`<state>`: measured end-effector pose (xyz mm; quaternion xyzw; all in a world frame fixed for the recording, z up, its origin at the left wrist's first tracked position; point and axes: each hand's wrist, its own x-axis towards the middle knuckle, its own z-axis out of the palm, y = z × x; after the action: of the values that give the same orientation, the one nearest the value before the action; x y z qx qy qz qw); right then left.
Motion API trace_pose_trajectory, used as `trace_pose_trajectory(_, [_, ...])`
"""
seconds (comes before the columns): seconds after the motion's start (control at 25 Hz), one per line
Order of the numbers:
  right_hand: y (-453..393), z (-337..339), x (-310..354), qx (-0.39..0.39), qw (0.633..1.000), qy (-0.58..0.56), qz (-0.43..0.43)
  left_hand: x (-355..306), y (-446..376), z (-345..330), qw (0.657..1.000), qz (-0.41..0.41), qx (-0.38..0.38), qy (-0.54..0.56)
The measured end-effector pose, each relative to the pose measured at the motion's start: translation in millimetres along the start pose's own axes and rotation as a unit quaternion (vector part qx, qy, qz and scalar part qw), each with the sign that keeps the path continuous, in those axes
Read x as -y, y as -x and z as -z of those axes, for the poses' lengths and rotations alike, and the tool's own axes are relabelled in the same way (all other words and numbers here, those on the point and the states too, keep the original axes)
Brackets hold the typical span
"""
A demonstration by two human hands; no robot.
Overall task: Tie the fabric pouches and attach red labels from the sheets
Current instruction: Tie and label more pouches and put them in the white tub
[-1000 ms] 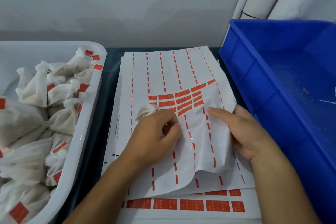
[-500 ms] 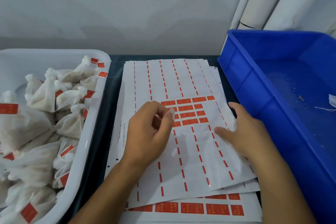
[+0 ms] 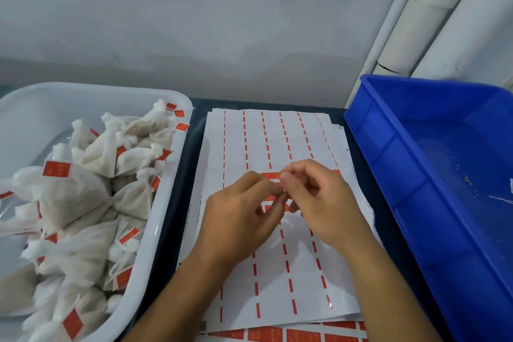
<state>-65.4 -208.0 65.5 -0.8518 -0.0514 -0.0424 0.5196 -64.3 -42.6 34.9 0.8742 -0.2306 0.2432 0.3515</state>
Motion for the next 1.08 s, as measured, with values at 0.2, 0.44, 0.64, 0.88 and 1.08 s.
trace_pose_trajectory(0.2, [6, -11, -23, -0.056, 0.998, -0.039, -0.014, 3, 1, 0, 0.999, 0.024, 0.029, -0.004])
trace_pose_trajectory(0.44, [4, -16, -37, -0.143, 0.979, -0.119, -0.081, 10, 1, 3, 0.995, 0.087, -0.037, -0.029])
trace_pose_trajectory(0.64, [3, -21, -46, -0.152, 0.978, -0.108, -0.098, 32, 3, 13, 0.970, 0.152, 0.159, -0.102])
trace_pose_trajectory(0.88, [4, -22, -48, -0.155, 0.980, -0.091, -0.081, 32, 8, 13, 0.976, 0.167, 0.137, -0.005])
trace_pose_trajectory(1.08, [3, -20, -48, -0.154, 0.980, -0.102, -0.080, 18, 4, 10, 0.966, 0.223, 0.044, 0.125])
